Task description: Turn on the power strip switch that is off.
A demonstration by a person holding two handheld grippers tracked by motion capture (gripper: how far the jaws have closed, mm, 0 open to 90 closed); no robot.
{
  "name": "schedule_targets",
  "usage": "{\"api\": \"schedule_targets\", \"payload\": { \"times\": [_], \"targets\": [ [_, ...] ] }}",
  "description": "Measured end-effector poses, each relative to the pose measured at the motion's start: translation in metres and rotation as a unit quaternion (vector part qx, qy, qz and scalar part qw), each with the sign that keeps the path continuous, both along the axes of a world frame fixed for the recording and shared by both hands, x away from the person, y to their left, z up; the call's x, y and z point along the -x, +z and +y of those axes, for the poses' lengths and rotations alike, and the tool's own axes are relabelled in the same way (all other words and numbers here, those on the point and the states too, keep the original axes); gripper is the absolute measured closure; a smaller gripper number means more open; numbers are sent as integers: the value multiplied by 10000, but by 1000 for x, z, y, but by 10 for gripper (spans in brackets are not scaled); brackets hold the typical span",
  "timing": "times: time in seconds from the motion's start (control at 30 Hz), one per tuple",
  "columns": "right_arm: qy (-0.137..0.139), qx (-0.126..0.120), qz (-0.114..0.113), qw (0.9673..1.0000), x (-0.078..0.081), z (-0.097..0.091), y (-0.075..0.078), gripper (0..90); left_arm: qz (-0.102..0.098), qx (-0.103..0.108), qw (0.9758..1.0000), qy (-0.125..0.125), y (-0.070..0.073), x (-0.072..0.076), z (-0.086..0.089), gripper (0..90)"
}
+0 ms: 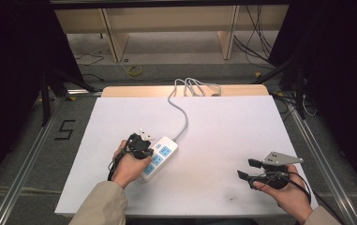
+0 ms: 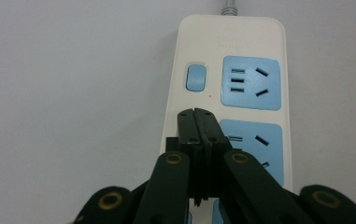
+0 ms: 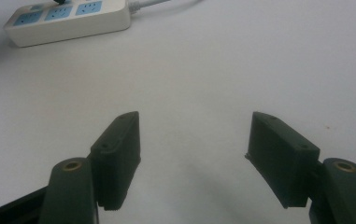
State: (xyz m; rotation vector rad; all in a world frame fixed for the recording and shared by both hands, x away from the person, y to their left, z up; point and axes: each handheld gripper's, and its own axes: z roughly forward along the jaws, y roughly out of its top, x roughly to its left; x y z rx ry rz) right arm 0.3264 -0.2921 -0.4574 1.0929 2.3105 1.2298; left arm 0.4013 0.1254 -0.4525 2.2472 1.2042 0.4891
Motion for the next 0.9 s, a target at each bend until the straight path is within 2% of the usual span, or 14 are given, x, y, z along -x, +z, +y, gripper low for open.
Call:
{"api": "schedule_targets", "payload": {
  "times": [0.2,0.57,0.8,0.9],
  "targets": [
    [7,2,-1,10000,0,0,0,347,38,13,10000,10,0,-1,0,900],
    [14,2,7,10000,0,0,0,347,72,-160,9998,-49,2,-2,-3,900],
    [7,7,27,10000,0,0,0,347,95,-111,9999,-10,2,-3,-3,900],
    [10,11,20,10000,0,1,0,347,106,-174,9998,-31,2,-3,-4,900]
  ]
}}
